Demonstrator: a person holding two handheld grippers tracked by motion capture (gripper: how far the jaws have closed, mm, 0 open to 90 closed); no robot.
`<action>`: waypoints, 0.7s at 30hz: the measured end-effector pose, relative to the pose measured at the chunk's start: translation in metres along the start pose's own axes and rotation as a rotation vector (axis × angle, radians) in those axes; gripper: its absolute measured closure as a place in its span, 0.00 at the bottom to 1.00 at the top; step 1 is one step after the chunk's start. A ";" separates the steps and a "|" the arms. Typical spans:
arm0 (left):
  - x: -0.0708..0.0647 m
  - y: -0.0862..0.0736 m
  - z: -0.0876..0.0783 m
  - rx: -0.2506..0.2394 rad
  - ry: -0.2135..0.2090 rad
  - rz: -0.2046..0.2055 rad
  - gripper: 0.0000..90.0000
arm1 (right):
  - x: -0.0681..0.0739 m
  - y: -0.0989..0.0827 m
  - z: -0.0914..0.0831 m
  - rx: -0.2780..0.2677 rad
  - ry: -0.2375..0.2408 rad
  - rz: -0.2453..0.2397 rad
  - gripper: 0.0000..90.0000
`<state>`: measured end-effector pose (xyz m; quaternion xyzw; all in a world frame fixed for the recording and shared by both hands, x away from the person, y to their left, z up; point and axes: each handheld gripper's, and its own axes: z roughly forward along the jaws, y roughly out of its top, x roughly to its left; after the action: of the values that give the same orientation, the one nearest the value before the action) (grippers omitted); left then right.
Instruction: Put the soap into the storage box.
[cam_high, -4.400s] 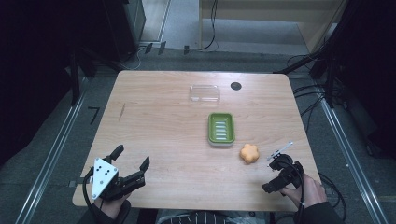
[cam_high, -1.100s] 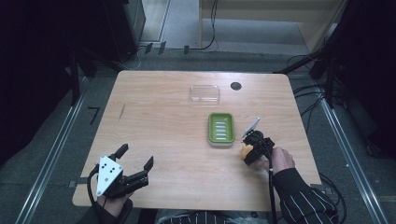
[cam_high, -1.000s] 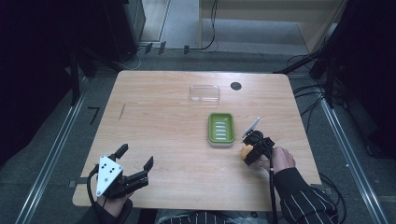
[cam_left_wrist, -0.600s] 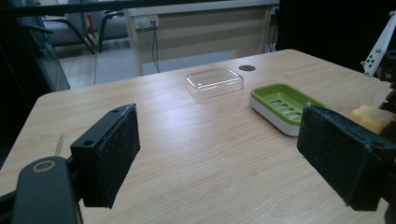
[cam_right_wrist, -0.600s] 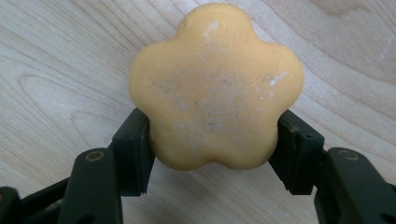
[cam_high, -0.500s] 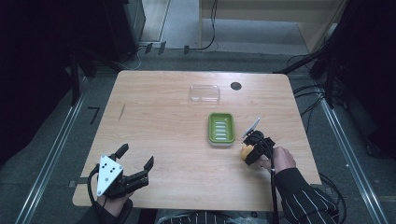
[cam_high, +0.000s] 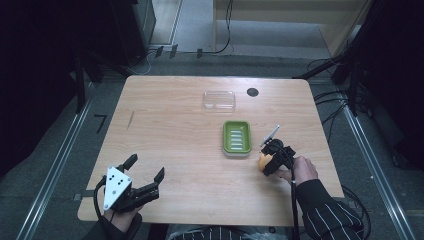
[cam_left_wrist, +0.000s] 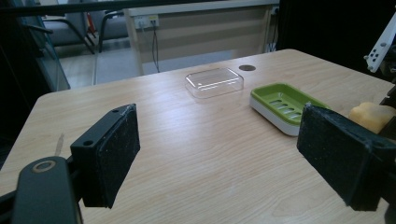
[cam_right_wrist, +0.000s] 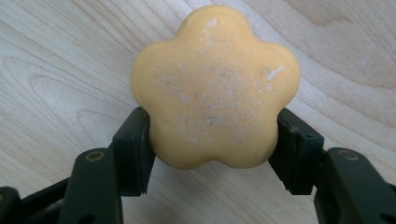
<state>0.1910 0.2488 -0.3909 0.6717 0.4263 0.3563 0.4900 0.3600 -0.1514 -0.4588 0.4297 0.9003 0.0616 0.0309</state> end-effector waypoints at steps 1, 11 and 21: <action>0.000 0.000 0.000 0.001 -0.001 0.001 0.15 | 0.000 0.000 -0.001 -0.001 -0.001 -0.001 0.44; 0.000 0.000 0.000 -0.001 -0.002 0.000 0.15 | -0.002 0.000 -0.007 -0.015 -0.001 0.005 0.44; 0.000 0.000 0.000 0.000 -0.001 0.001 0.15 | -0.006 0.001 -0.013 -0.028 -0.012 -0.004 0.44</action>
<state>0.1910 0.2488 -0.3909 0.6721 0.4258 0.3560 0.4903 0.3633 -0.1567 -0.4453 0.4277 0.9001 0.0715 0.0422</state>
